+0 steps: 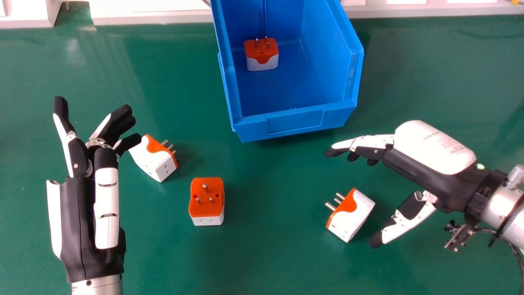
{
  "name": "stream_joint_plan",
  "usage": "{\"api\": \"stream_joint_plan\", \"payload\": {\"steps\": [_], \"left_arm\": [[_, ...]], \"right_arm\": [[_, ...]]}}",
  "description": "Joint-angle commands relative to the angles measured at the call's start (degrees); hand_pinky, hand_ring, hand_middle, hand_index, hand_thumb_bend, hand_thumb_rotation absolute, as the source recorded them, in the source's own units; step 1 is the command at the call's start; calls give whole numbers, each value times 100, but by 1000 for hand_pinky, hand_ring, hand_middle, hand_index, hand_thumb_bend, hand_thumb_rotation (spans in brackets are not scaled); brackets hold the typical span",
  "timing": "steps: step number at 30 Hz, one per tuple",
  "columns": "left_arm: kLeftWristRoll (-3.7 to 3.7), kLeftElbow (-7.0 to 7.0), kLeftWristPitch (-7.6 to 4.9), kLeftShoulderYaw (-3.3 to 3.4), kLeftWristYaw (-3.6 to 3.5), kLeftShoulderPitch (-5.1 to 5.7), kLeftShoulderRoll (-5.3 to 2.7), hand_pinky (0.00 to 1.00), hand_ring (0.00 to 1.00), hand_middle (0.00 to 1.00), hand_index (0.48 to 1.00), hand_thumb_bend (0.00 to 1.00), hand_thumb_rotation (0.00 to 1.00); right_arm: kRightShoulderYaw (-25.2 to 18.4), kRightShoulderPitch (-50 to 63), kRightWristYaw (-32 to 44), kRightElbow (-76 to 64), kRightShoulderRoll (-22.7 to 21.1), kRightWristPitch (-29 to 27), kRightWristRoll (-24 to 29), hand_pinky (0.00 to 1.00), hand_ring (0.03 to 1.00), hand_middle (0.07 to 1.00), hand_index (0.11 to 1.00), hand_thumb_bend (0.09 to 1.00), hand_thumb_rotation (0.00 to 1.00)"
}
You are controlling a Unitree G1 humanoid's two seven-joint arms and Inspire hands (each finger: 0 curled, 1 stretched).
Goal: Pick all objects and put in blue box
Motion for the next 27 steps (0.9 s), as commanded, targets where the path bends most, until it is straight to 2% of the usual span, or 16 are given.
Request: {"api": "stream_joint_plan", "payload": {"steps": [1, 7, 16, 18, 22, 27], "left_arm": [[-34, -77, -98, 6, -13, -18, 51, 758, 823, 826, 783, 479, 890], [-20, -113, -51, 5, -12, -11, 60, 759, 823, 826, 783, 484, 887], [-40, -82, -62, 9, -17, -43, 60, 759, 823, 827, 783, 462, 895], [-55, -59, -82, 11, -23, -63, 61, 759, 823, 827, 783, 474, 892], [-20, -60, -107, 17, -5, -61, 49, 758, 822, 826, 782, 479, 890], [-21, -57, -125, -4, -13, -59, 31, 758, 822, 826, 782, 477, 889]], "right_arm": [[40, -203, -241, -42, -99, -51, -137, 802, 906, 939, 940, 1000, 290], [318, -410, -506, 298, -54, -4, -476, 800, 914, 942, 939, 1000, 287], [496, -345, -154, -182, 22, 678, -452, 853, 949, 971, 967, 1000, 295], [585, -373, -269, -168, 70, 711, -586, 853, 949, 972, 969, 1000, 298], [739, -460, -373, 1, 108, 706, -643, 851, 947, 974, 972, 1000, 300], [902, -537, -616, 169, 179, 682, -796, 848, 944, 973, 972, 1000, 300]]}}
